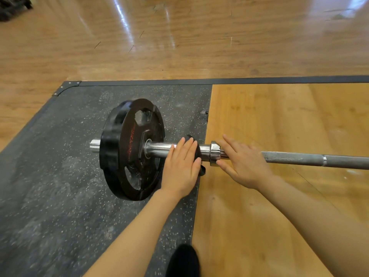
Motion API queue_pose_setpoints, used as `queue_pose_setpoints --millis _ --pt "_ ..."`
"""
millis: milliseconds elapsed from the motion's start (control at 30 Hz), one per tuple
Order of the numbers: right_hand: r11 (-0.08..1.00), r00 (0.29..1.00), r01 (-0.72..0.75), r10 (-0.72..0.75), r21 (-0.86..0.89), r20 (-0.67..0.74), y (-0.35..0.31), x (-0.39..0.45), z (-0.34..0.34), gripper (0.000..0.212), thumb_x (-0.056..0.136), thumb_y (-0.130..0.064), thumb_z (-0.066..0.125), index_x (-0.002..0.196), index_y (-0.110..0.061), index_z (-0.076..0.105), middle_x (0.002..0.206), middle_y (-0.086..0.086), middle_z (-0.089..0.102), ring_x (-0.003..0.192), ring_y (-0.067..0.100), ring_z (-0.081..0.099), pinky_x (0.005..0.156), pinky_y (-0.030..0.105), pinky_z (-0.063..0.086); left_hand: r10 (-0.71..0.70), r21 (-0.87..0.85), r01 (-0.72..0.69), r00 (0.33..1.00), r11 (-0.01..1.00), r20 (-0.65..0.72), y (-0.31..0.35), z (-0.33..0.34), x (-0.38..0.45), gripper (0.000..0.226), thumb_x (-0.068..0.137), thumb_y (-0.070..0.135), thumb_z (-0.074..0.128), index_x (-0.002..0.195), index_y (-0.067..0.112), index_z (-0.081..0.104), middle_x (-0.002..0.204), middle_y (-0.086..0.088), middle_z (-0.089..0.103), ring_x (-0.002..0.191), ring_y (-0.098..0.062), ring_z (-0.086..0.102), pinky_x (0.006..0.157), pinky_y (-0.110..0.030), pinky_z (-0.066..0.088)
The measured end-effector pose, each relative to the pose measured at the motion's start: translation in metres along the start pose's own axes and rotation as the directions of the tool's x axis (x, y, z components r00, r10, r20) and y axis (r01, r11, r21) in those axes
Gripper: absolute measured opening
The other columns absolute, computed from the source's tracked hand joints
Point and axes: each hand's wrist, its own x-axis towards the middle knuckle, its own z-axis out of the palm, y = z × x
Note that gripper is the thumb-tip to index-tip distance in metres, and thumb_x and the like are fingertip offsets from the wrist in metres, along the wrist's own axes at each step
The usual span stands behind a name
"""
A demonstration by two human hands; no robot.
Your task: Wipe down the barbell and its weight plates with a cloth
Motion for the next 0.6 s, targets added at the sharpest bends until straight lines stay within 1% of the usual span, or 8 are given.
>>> queue_pose_setpoints --millis 133,233,333,500,600 --pt "1.000 1.000 0.016 -0.016 0.001 0.022 -0.009 -0.021 0.001 0.072 0.090 -0.068 0.009 0.153 -0.034 0.018 0.160 0.000 0.024 0.136 0.021 0.039 0.103 0.041 0.035 0.010 0.004 -0.010 0.999 1.000 0.037 0.003 -0.007 -0.024 0.066 0.098 0.046 0.010 0.151 0.013 0.029 0.159 0.000 0.025 0.149 -0.017 0.010 0.122 -0.035 0.002" --pt "0.999 0.998 0.032 -0.032 -0.016 0.048 -0.016 -0.038 0.002 0.069 0.092 -0.067 0.012 0.153 -0.035 0.012 0.161 -0.001 0.019 0.139 0.021 0.034 0.106 0.042 0.031 -0.003 0.042 0.000 0.997 0.999 0.074 0.005 -0.011 -0.038 0.057 0.103 0.042 0.021 0.152 0.014 0.026 0.160 0.000 0.022 0.149 -0.017 0.007 0.122 -0.035 0.003" --pt "0.998 0.996 0.050 -0.048 -0.025 0.076 -0.023 -0.055 0.001 0.069 0.091 -0.066 0.009 0.154 -0.037 0.007 0.162 -0.001 0.017 0.142 0.020 0.030 0.111 0.043 0.028 -0.018 0.070 0.010 0.994 0.998 0.112 0.007 -0.017 -0.047 0.057 0.104 0.042 0.024 0.153 0.014 0.023 0.160 0.000 0.020 0.149 -0.017 0.005 0.122 -0.033 0.002" --pt "0.998 0.992 0.064 -0.062 -0.018 0.109 -0.036 -0.084 0.001 0.067 0.093 -0.064 0.009 0.153 -0.036 0.010 0.162 0.000 0.016 0.142 0.020 0.031 0.114 0.045 0.023 0.031 0.113 -0.051 0.985 0.992 0.170 0.009 -0.027 -0.076 0.061 0.103 0.045 0.025 0.154 0.012 0.018 0.161 -0.002 0.017 0.149 -0.019 0.004 0.120 -0.032 0.000" --pt "0.996 0.989 0.086 -0.085 -0.004 0.119 -0.041 -0.098 -0.001 0.062 0.096 -0.059 0.015 0.154 -0.036 0.012 0.162 0.001 0.013 0.142 0.021 0.030 0.115 0.044 0.022 0.048 0.120 -0.075 0.976 0.990 0.213 0.008 -0.031 -0.092 0.063 0.102 0.048 0.022 0.155 0.013 0.014 0.162 -0.002 0.012 0.150 -0.019 0.000 0.120 -0.033 0.001"
